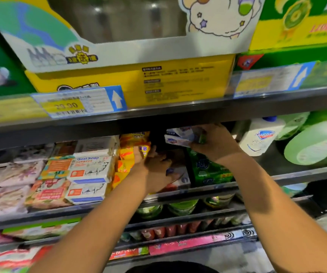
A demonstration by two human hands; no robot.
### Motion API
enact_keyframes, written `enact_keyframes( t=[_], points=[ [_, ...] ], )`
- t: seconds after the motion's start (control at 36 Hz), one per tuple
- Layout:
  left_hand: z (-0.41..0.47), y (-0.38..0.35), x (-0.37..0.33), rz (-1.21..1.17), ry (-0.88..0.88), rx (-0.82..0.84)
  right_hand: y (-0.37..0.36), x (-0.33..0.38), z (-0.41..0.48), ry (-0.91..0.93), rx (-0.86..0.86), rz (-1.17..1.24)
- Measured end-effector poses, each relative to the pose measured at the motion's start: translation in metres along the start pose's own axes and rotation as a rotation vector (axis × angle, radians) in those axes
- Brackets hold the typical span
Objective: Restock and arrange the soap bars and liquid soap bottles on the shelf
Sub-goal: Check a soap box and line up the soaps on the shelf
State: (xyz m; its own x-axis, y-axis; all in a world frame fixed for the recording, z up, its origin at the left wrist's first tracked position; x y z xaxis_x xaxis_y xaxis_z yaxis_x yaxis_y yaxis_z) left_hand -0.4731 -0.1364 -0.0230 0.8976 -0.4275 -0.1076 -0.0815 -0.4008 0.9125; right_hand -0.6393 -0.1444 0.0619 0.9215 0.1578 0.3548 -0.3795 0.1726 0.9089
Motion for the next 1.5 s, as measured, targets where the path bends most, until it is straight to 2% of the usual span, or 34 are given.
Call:
enact_keyframes(
  t=[0.08,0.17,0.19,0.25,0.31,0.33,0.42,0.53,0.58,0.72,0.83,0.94,1.03,1.11,1.25,1.36,1.44,1.5],
  points=[
    [-0.024,0.002,0.006,0.067,-0.075,-0.077,-0.012,0.016,0.015,0.088,0.102,0.024],
    [-0.046,0.004,0.02,-0.042,-0.147,-0.208,-0.03,0.03,0.025,0.152,0.209,-0.09],
    [-0.05,0.003,0.025,-0.064,-0.14,-0.219,-0.032,0.038,0.026,0.185,0.227,-0.134],
    [-0.056,0.003,0.032,-0.057,-0.115,-0.246,-0.036,0.042,0.035,0.252,0.142,-0.22],
    [-0.057,0.002,0.039,-0.029,-0.064,-0.27,-0.046,0.043,0.04,0.292,0.224,-0.327],
    [-0.057,0.001,0.044,-0.026,-0.022,-0.286,-0.055,0.043,0.042,0.271,0.301,-0.314],
    [-0.058,-0.006,0.053,-0.068,0.068,-0.31,-0.066,0.036,0.046,0.16,0.384,-0.288],
    [-0.059,-0.011,0.049,-0.103,0.064,-0.329,-0.112,-0.003,0.059,0.084,0.526,-0.309],
    [-0.058,-0.011,0.049,-0.097,0.071,-0.318,-0.102,0.007,0.051,0.027,0.546,-0.299],
    [-0.055,-0.013,0.049,-0.089,0.098,-0.25,-0.083,0.033,0.034,0.026,0.537,-0.307],
    [-0.052,-0.013,0.049,-0.089,0.113,-0.23,-0.096,0.027,0.037,0.131,0.557,-0.351],
    [-0.051,-0.011,0.048,-0.077,0.107,-0.204,-0.077,0.037,0.028,0.123,0.459,-0.349],
    [-0.053,-0.001,0.042,-0.064,0.069,-0.209,-0.064,0.035,0.018,0.102,0.41,-0.255],
    [-0.055,0.025,0.035,-0.042,0.006,-0.316,-0.047,0.029,0.019,0.09,0.292,-0.282],
    [-0.099,0.064,0.059,-0.182,-0.098,-0.753,-0.031,0.053,0.02,0.093,0.164,-0.334],
    [-0.13,0.06,0.124,-0.21,0.033,-0.762,-0.04,0.107,0.017,0.169,0.093,-0.317],
    [-0.152,0.052,0.174,-0.165,0.138,-0.788,-0.061,0.155,0.016,0.202,0.14,-0.265],
    [-0.167,0.043,0.208,-0.242,0.232,-0.805,-0.071,0.186,0.018,0.237,0.148,-0.253]
  ],
)
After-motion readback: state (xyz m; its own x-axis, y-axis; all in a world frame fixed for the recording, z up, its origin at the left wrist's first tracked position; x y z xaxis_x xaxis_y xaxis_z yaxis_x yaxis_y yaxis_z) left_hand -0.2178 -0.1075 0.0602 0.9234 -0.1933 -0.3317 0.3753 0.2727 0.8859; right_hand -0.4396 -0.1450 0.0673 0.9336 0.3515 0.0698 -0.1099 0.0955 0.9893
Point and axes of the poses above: each hand's wrist, its own z-axis towards the middle knuckle, its own y-axis out of the back of the hand, x = y × z, the point moved 8 cm from there along z, towards the middle knuckle, and after that the axes turned 10 degrees about -z, right-handed, at the moved point
